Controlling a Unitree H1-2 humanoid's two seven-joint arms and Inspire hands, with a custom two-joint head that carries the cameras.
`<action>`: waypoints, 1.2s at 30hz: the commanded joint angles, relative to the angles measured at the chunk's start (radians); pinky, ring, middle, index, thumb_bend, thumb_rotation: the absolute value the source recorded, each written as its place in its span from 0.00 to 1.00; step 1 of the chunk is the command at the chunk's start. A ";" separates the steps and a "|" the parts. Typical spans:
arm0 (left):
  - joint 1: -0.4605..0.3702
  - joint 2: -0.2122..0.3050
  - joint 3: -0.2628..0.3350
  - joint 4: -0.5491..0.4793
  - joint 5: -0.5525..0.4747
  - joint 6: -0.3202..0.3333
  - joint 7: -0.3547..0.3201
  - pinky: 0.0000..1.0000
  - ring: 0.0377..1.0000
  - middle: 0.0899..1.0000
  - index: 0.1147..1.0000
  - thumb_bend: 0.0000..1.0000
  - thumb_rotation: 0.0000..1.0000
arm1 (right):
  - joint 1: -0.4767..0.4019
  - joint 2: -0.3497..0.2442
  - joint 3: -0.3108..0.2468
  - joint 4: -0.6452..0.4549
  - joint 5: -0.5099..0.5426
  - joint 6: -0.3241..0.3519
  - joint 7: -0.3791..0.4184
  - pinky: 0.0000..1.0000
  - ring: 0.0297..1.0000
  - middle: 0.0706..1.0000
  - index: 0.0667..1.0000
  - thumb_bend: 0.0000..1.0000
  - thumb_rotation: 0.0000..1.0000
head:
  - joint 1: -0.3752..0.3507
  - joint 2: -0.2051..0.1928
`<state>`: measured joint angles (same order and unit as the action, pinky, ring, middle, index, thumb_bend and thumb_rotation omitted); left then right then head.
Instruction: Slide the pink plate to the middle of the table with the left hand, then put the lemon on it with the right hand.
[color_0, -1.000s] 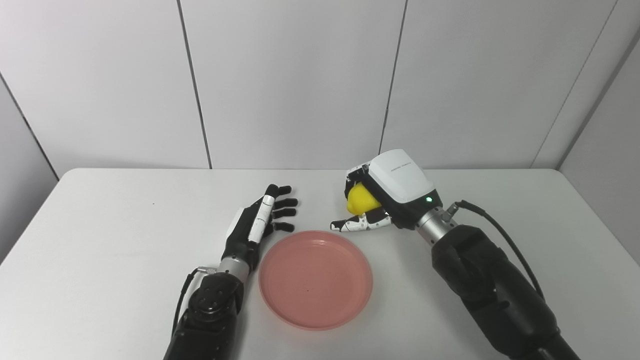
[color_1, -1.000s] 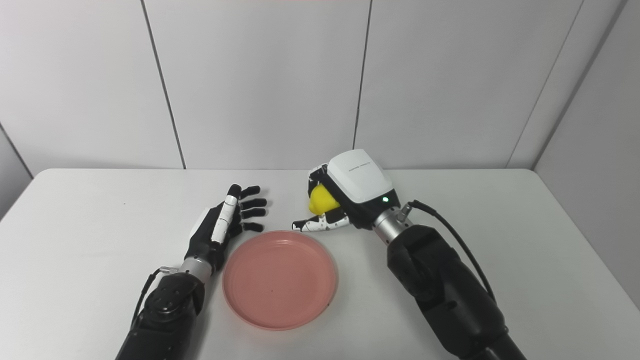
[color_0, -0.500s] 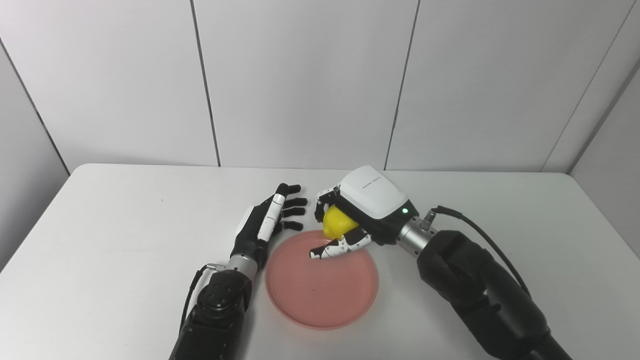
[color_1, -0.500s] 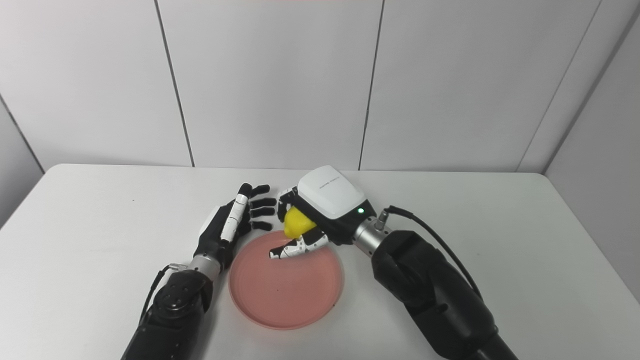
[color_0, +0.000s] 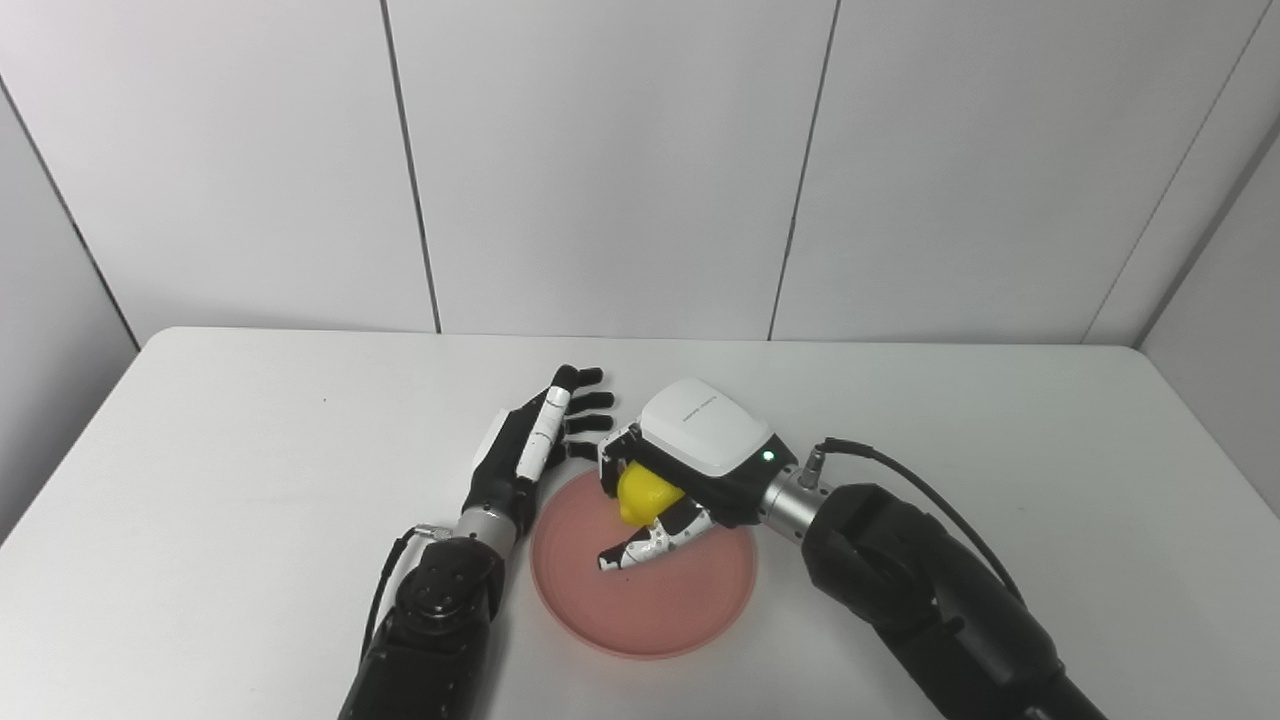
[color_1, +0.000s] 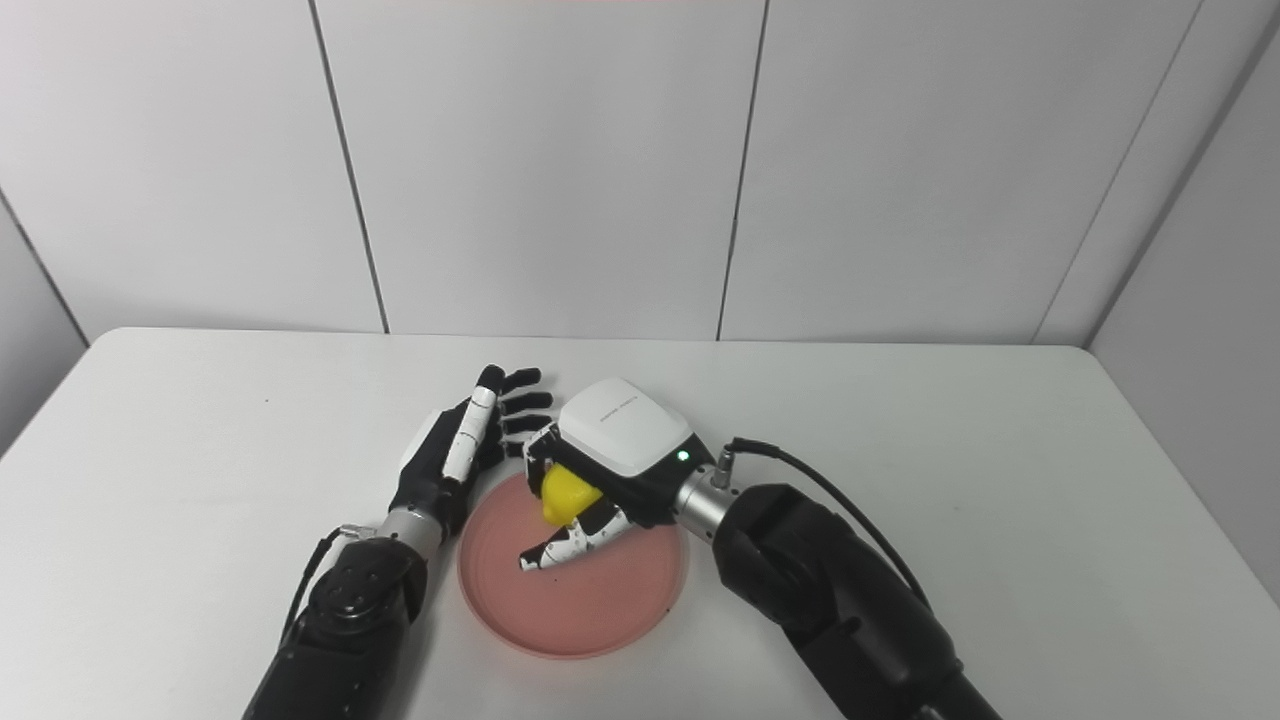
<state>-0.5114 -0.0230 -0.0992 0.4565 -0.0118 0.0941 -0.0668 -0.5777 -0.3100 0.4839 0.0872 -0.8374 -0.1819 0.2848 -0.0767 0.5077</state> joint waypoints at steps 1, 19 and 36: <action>0.016 -0.001 -0.003 0.047 0.011 0.035 -0.006 0.58 0.72 0.76 0.76 0.78 1.00 | -0.048 0.008 -0.014 0.001 0.021 -0.036 -0.024 0.21 0.25 0.29 0.40 0.45 0.55 | 0.001 0.001; 0.017 0.000 0.009 0.040 0.009 0.045 -0.002 0.59 0.74 0.76 0.73 0.77 1.00 | -0.059 0.023 -0.011 0.155 0.030 -0.178 -0.122 0.20 0.24 0.28 0.39 0.45 0.35 | 0.002 0.004; 0.017 0.000 0.007 0.052 0.012 0.036 -0.006 0.60 0.74 0.75 0.74 0.78 1.00 | -0.048 0.013 -0.004 0.151 0.021 -0.199 -0.146 0.22 0.26 0.31 0.41 0.45 0.54 | -0.001 0.005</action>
<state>-0.5157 -0.0235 -0.0872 0.4704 -0.0127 0.0787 -0.0694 -0.5826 -0.2897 0.4954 0.2652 -0.8292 -0.3370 0.1787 -0.0782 0.5123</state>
